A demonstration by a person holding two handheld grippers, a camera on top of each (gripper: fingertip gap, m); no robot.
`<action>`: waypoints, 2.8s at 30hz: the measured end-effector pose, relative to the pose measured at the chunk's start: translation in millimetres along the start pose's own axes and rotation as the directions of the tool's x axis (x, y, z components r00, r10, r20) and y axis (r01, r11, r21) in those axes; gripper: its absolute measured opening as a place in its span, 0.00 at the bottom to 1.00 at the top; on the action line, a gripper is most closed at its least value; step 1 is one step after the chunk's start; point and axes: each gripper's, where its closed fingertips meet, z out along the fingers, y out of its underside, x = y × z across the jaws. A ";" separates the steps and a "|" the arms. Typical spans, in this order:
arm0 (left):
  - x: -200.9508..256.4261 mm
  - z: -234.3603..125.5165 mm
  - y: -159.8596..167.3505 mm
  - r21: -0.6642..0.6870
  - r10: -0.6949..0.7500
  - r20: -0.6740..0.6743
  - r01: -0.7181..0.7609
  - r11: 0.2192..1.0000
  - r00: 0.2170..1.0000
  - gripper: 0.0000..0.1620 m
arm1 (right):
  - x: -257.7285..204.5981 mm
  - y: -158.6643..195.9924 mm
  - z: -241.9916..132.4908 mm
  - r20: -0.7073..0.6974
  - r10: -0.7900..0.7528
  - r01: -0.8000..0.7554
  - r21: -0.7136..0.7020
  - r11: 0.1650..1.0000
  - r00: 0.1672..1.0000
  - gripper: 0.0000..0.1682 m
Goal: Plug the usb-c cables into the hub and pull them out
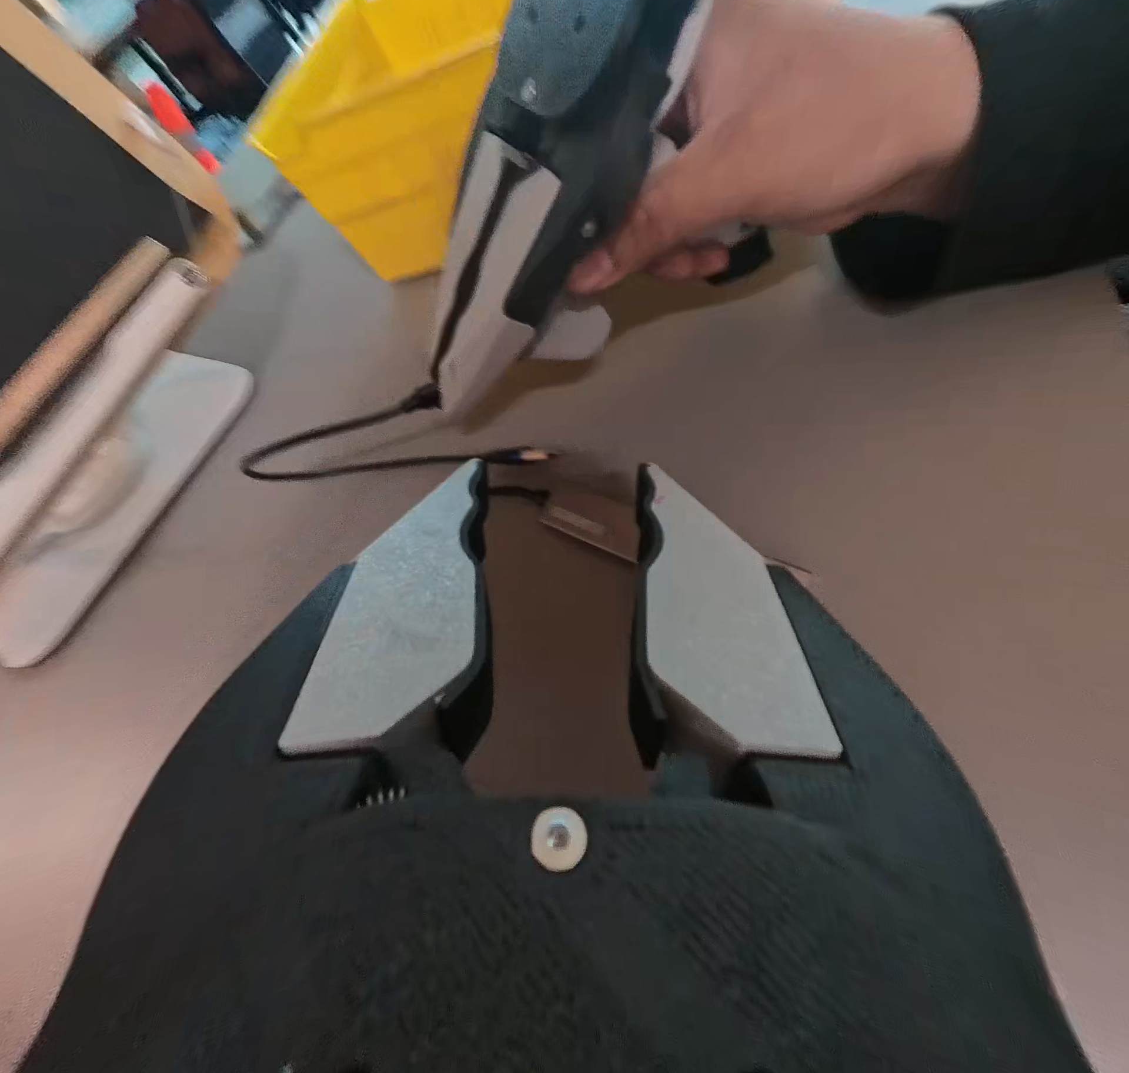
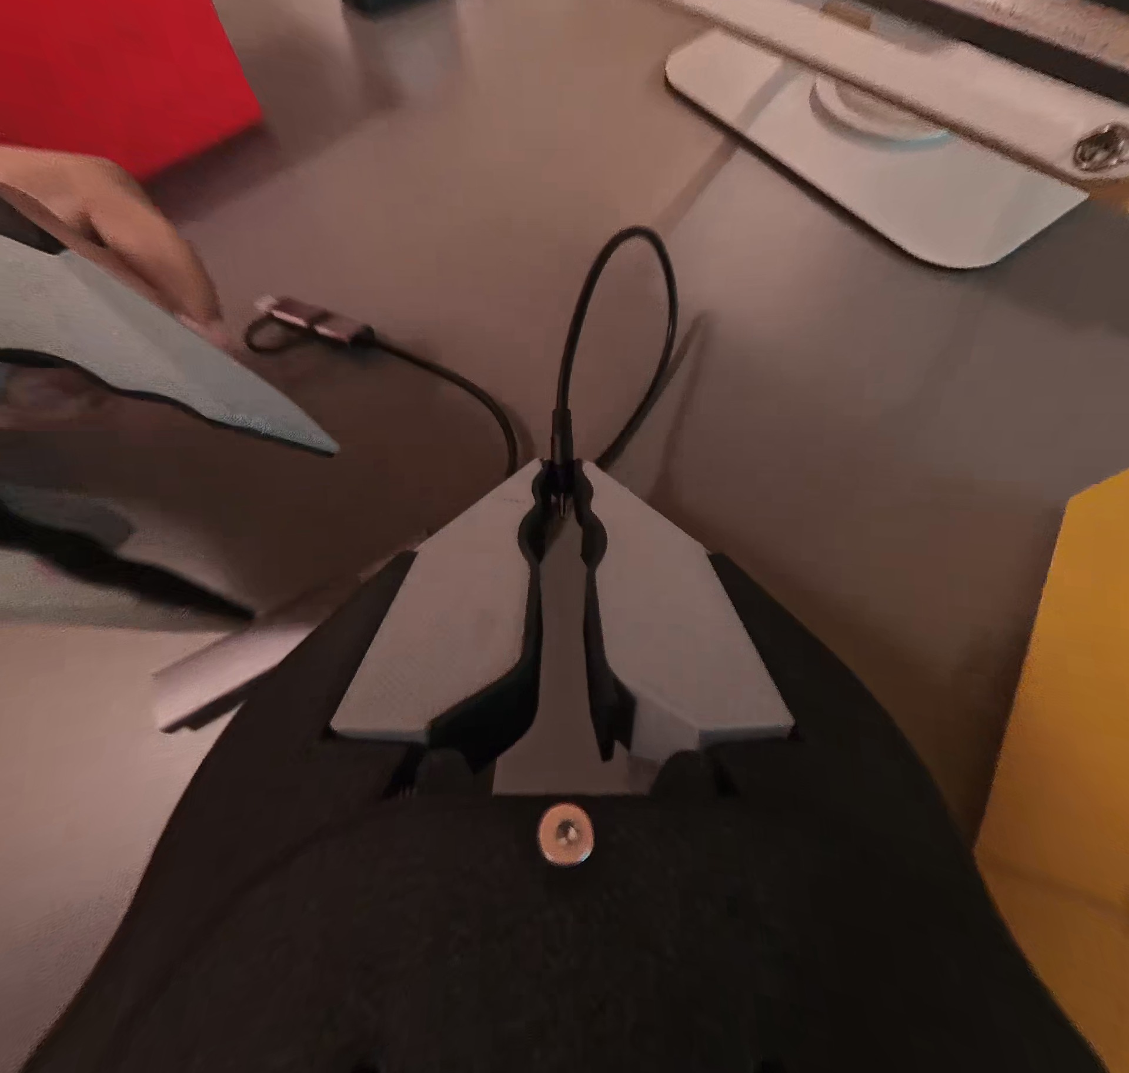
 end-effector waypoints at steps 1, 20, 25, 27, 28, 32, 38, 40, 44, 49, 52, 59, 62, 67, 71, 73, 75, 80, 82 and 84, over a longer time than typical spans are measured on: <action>7.4 3.5 4.9 -0.033 -0.032 -0.040 0.030 0.999 0.999 0.33 | 2.9 5.9 1.7 -0.017 -0.018 0.018 -0.033 0.999 1.000 0.02; 24.8 -4.1 45.4 -0.237 -0.215 -0.194 0.167 0.957 0.957 0.25 | -83.6 56.3 -42.7 0.403 -0.077 0.151 -0.155 0.976 0.912 0.25; 40.6 -4.4 51.3 -0.253 -0.188 -0.272 0.119 0.960 0.944 0.15 | -89.2 68.4 -38.7 0.361 -0.009 0.098 -0.231 0.968 0.933 0.22; 44.9 -2.8 48.8 -0.241 -0.196 -0.292 0.126 0.962 0.936 0.16 | -89.6 67.0 -35.1 0.363 0.046 0.041 -0.227 0.973 0.931 0.20; 45.0 -2.6 48.5 -0.239 -0.192 -0.293 0.123 0.963 0.937 0.16 | -89.4 65.7 -34.0 0.370 0.080 0.005 -0.224 0.975 0.926 0.18; 49.1 0.3 44.9 -0.218 -0.171 -0.309 0.106 0.970 0.935 0.15 | -97.8 59.6 -34.2 0.465 0.245 -0.146 -0.239 0.960 0.851 0.20; 43.6 3.3 43.2 -0.201 -0.088 -0.265 0.035 0.979 0.960 0.20 | -88.6 43.0 -34.9 0.510 0.342 -0.282 -0.193 0.940 0.789 0.20; 38.8 6.4 41.4 -0.187 -0.019 -0.227 -0.024 0.982 0.974 0.20 | -84.7 40.8 -35.5 0.505 0.345 -0.295 -0.178 0.939 0.791 0.21; 27.3 11.8 37.3 -0.158 0.190 -0.104 -0.205 0.966 0.976 0.20 | -78.1 32.9 -40.6 0.531 0.387 -0.362 -0.155 0.919 0.754 0.20; 17.1 18.4 25.8 -0.115 0.381 0.020 -0.377 0.919 0.924 0.29 | -76.4 29.0 -44.1 0.566 0.416 -0.413 -0.142 0.900 0.712 0.19; 11.6 20.2 17.8 -0.096 0.494 0.104 -0.485 0.869 0.863 0.27 | -73.6 24.0 -47.1 0.576 0.422 -0.436 -0.124 0.891 0.699 0.20; -3.3 8.3 -10.0 -0.053 0.601 0.292 -0.615 0.787 0.744 0.07 | -70.5 8.0 -60.7 0.640 0.435 -0.501 -0.089 0.861 0.633 0.17; -6.3 3.1 -16.8 -0.032 0.579 0.310 -0.601 0.799 0.754 0.05 | -79.1 -4.1 -70.6 0.720 0.432 -0.539 -0.095 0.837 0.543 0.15; -5.8 3.0 -17.5 -0.019 0.565 0.303 -0.587 0.809 0.768 0.04 | -85.6 -4.2 -66.2 0.716 0.417 -0.509 -0.100 0.855 0.560 0.16; -18.4 -11.2 -23.3 0.011 0.517 0.344 -0.554 0.833 0.784 0.05 | -88.9 -12.5 -77.3 0.730 0.342 -0.464 -0.038 0.885 0.592 0.20; -22.9 -21.6 -29.3 0.066 0.467 0.355 -0.520 0.852 0.810 0.05 | -88.0 -15.8 -80.4 0.703 0.281 -0.412 0.019 0.911 0.653 0.25; -24.5 -32.4 -39.3 0.153 0.395 0.352 -0.469 0.870 0.848 0.05 | -88.9 -19.4 -80.3 0.639 0.173 -0.306 0.103 0.947 0.749 0.32; -21.4 -56.5 -61.9 0.365 0.241 0.278 -0.334 0.869 0.930 0.05 | -64.1 -43.1 -78.2 0.297 -0.113 0.004 0.343 0.939 0.948 0.31; -16.7 -61.5 -65.4 0.417 0.211 0.222 -0.288 0.862 0.952 0.04 | -65.2 -49.2 -77.4 0.255 -0.208 0.102 0.374 0.922 0.944 0.30; -12.2 -65.3 -68.1 0.458 0.187 0.168 -0.244 0.855 0.968 0.04 | -77.9 -49.5 -75.7 0.293 -0.289 0.164 0.386 0.908 0.912 0.28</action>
